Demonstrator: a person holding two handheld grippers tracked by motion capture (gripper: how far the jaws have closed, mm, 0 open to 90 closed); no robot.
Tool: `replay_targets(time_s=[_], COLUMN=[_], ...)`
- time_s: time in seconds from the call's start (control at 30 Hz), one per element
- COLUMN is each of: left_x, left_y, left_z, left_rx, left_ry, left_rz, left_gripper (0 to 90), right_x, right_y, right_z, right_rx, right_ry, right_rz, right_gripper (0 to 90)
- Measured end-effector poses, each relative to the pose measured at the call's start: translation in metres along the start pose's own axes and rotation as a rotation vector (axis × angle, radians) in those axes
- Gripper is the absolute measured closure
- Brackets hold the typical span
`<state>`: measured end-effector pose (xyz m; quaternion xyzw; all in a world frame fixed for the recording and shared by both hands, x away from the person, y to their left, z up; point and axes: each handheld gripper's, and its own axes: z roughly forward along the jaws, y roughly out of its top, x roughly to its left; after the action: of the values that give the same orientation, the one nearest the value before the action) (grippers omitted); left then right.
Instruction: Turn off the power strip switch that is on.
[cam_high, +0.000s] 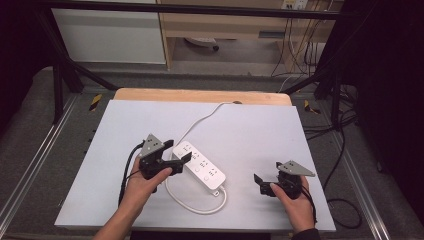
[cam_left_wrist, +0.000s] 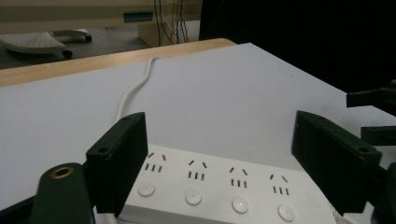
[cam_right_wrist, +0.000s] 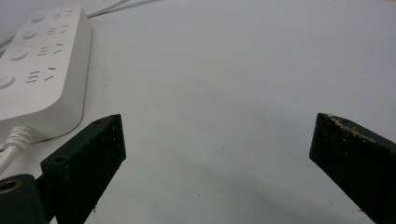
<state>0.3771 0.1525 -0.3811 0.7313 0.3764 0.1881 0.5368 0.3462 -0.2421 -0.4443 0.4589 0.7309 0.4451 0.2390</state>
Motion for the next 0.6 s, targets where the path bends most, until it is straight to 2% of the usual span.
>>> replay_targets(time_s=[0.3,0.43,0.47,0.6], left_x=[0.0,0.001,0.0,-0.002], left_y=[-0.002,-0.003,-0.003,-0.004], left_z=[0.011,0.015,0.016,0.02], left_rx=[0.022,0.024,0.028,0.041], left_ry=[-0.004,-0.027,-0.032,-0.04], left_rz=[0.001,-0.011,-0.007,0.008], left_gripper=[28.5,32.7,37.7,40.5], right_x=[0.0,0.0,0.0,0.0], right_y=[0.001,0.001,0.001,0.001], right_z=[0.0,-0.001,-0.001,0.0], right_rx=[-0.002,-0.004,-0.008,-0.001], right_ry=[0.005,0.0,0.001,0.003], right_rz=[0.0,0.007,0.013,0.013], right_gripper=[4.0,5.5,5.7,5.6])
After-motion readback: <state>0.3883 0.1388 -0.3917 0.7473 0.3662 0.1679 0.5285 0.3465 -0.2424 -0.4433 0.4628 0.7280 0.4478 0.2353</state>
